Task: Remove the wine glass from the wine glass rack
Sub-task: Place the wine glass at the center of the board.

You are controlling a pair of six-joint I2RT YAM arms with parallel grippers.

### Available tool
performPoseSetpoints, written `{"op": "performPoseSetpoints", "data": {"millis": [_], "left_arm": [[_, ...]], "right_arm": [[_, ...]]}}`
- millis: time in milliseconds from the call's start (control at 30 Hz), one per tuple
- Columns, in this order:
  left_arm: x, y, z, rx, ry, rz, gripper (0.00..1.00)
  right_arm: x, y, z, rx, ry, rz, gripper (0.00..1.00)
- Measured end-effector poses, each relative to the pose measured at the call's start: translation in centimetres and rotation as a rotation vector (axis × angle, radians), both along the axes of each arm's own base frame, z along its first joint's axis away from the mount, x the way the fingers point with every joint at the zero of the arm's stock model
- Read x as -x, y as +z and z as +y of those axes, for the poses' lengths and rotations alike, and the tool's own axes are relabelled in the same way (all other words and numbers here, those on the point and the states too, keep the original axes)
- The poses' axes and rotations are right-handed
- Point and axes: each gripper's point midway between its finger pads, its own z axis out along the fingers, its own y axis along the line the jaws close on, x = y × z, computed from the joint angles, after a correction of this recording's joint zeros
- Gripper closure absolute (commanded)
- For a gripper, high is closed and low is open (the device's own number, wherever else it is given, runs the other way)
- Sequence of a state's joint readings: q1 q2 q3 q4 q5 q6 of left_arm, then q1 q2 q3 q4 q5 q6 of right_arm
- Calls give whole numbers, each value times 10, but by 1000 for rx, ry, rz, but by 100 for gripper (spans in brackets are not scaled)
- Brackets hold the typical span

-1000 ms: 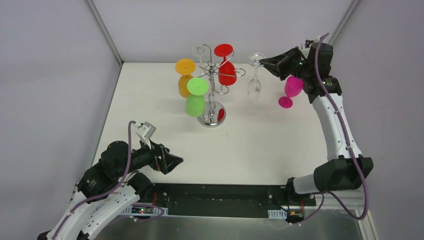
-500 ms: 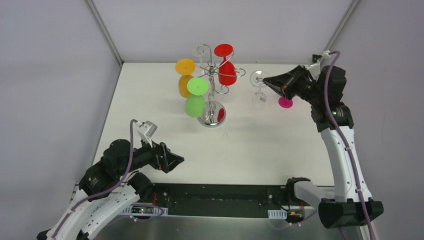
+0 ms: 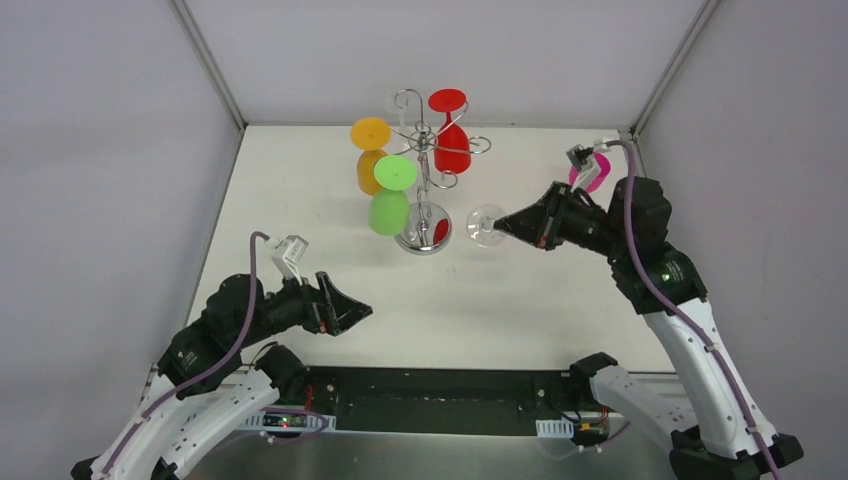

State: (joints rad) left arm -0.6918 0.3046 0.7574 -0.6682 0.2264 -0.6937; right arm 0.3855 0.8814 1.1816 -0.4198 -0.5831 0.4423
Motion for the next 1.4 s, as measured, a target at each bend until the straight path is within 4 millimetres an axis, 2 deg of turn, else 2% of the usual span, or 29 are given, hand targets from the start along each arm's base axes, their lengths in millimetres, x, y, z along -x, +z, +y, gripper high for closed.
{"op": "performPoseSetpoints", "data": {"millis": [133,333,567,900,1400], "left_arm": [[1,5,-3,42,15,45,1],[7,14,-8,125,28,130,1],[10,16,-14,186,42,238,1],[9,9,-24,231,64,376,1],[16,-5,-29,285,48,448,1]], "right_arm": [[30,-19,15,46,123,-39,100],[68,-32,33,100,284,-139,100],[97,-45,54,187,423,-269,100],[147,-79,95,325,653,-519,100],[175,-105,142,507,722,-870,100]]}}
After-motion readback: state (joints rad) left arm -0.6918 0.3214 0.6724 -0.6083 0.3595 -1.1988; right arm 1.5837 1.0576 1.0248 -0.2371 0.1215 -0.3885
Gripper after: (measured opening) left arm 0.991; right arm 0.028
